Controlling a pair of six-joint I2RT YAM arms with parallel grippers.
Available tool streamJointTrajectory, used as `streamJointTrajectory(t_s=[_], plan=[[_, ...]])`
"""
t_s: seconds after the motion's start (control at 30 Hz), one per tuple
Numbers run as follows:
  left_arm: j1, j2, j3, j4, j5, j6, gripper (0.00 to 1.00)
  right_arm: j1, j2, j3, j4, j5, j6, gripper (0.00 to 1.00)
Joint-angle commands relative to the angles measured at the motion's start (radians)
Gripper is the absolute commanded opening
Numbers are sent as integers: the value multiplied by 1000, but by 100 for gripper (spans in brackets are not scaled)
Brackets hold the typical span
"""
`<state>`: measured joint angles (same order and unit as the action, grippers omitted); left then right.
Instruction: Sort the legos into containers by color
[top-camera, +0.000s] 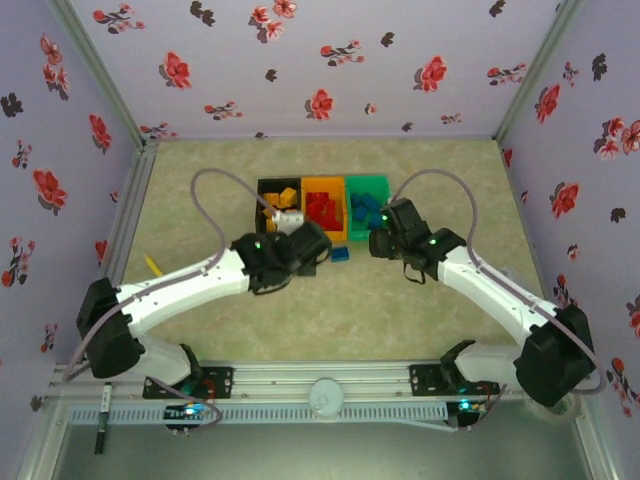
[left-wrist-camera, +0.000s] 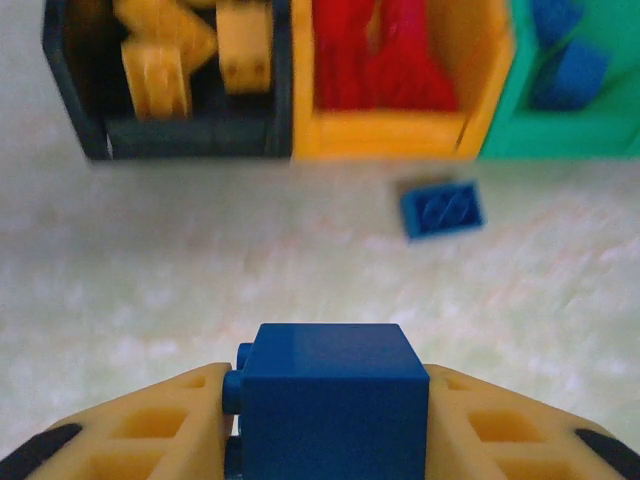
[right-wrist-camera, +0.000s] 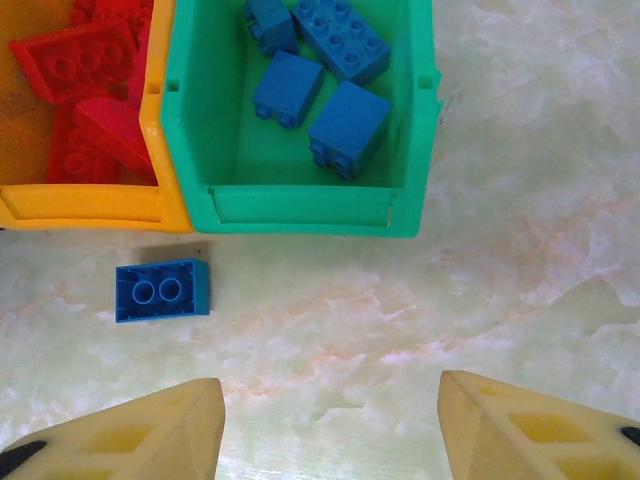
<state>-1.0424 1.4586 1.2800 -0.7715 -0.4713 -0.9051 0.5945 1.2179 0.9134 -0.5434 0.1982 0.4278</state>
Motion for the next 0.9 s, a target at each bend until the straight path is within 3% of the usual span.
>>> streamJointTrajectory(t_s=[0.0,0.23,0.43,0.87], plan=[[52,69,123,9,-45,221,35,-10,-55,-19,-43,39,23,59],[121,232,371,118,39,431,34,-13,-138,-47,-97,46,27,59],[152,429,636,97,132,548,34,-13,-192,-70,-126,49,36,59],[217,914,1306,-108,270,527,34,-13,-229,-100,-127,47,36,59]])
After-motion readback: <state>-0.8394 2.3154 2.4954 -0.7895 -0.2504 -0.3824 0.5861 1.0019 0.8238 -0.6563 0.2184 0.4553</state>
